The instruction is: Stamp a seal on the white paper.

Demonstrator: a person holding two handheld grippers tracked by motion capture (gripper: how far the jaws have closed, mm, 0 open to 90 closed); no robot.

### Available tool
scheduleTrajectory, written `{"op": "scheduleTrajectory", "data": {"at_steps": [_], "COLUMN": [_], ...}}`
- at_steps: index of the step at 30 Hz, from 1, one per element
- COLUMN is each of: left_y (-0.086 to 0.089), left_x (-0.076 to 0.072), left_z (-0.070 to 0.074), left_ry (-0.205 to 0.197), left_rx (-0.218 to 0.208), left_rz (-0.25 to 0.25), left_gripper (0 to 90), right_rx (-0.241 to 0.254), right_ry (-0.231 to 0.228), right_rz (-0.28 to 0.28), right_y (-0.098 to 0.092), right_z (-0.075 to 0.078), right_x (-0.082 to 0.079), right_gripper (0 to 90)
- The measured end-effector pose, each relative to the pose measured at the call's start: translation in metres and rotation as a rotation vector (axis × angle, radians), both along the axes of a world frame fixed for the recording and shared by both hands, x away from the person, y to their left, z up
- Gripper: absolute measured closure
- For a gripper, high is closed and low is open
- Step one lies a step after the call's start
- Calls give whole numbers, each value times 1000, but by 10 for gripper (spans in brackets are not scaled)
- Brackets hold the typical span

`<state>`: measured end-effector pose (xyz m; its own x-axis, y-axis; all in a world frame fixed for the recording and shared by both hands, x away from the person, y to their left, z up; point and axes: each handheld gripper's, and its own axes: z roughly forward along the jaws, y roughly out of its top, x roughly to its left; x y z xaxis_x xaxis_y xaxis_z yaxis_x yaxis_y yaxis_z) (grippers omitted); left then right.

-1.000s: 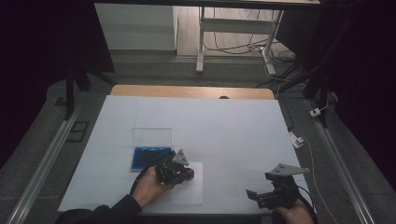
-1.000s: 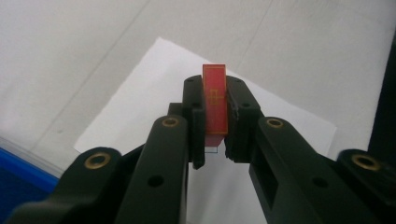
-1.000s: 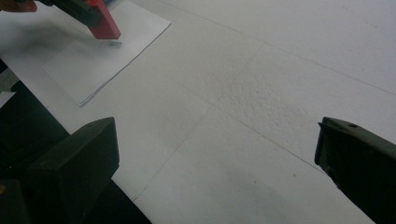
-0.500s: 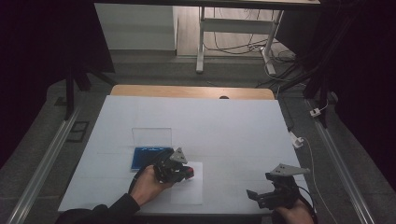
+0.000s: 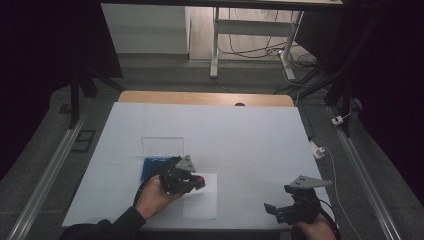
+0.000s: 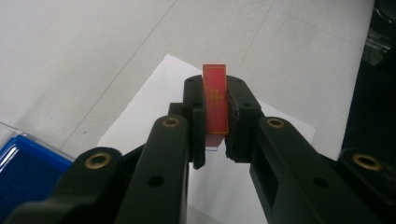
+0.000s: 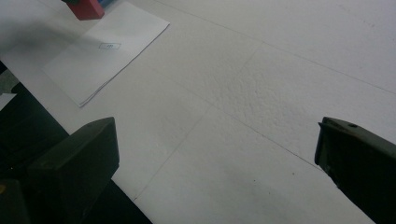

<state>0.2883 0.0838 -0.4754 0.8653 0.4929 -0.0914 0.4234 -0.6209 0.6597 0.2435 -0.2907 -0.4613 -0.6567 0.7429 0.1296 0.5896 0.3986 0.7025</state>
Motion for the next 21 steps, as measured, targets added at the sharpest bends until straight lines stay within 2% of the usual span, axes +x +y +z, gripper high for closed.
{"op": "scheduleTrajectory", "data": {"at_steps": [21], "left_y": [24], "left_x": [0], "left_z": [14], "left_ry": [-7], "left_rx": [-36], "left_rz": [41], "left_gripper": [801], "right_rx": [3], "right_ry": [-2], "right_rz": [-1], "right_y": [-1], "right_z": [0], "right_x": [0], "right_gripper": [0]}}
